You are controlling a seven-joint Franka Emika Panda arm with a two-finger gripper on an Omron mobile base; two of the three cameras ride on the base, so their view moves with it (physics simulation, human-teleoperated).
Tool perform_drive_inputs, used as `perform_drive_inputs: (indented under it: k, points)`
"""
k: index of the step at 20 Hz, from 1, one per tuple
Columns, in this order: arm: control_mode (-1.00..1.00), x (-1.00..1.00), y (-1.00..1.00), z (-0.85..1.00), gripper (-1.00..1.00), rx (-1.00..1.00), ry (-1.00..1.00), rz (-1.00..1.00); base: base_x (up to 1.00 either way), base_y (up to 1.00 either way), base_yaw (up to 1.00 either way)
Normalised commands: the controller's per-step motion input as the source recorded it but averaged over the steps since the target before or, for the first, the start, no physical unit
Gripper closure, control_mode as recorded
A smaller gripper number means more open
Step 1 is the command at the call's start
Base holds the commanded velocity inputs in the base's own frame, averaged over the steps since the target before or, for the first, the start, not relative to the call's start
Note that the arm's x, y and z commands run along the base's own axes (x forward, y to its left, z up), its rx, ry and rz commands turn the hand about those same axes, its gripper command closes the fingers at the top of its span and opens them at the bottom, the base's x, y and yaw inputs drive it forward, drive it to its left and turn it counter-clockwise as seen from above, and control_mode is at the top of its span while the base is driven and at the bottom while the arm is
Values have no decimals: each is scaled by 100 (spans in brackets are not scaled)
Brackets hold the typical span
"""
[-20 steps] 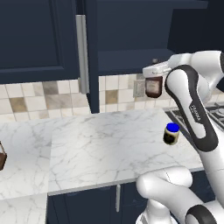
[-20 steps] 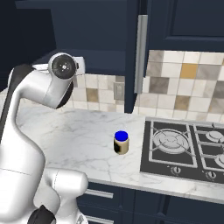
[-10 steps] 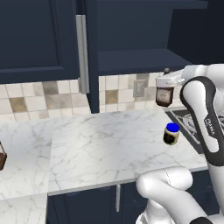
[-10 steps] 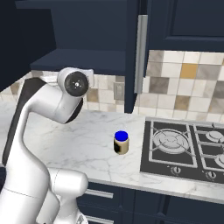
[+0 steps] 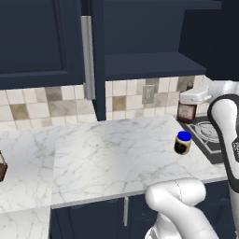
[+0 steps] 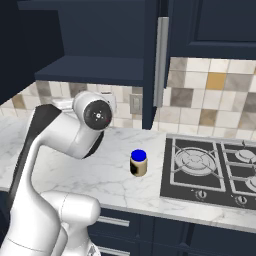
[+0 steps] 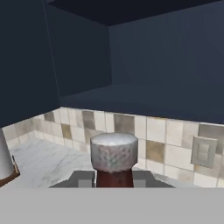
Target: Take 2 condiments from the cabinet and move them on the counter near the stove.Make sure the condiments are lined up with each other, next to each other.
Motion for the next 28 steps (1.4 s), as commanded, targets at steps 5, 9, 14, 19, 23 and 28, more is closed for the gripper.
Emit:
perform_drive_inputs:
  k: [5, 9, 14, 19, 23, 28]
  points:
    - [-100, -12, -26, -6, 100, 0, 0, 0, 0, 0, 0]
    - [-100, -14, -24, -20, 100, 0, 0, 0, 0, 0, 0]
    - [-100, -23, -16, -38, 100, 0, 0, 0, 0, 0, 0]
    - [-100, -14, -16, -39, 100, 0, 0, 0, 0, 0, 0]
    - [-100, 0, -18, -53, 100, 0, 0, 0, 0, 0, 0]
    - [-100, 0, -26, -45, 100, 0, 0, 0, 0, 0, 0]
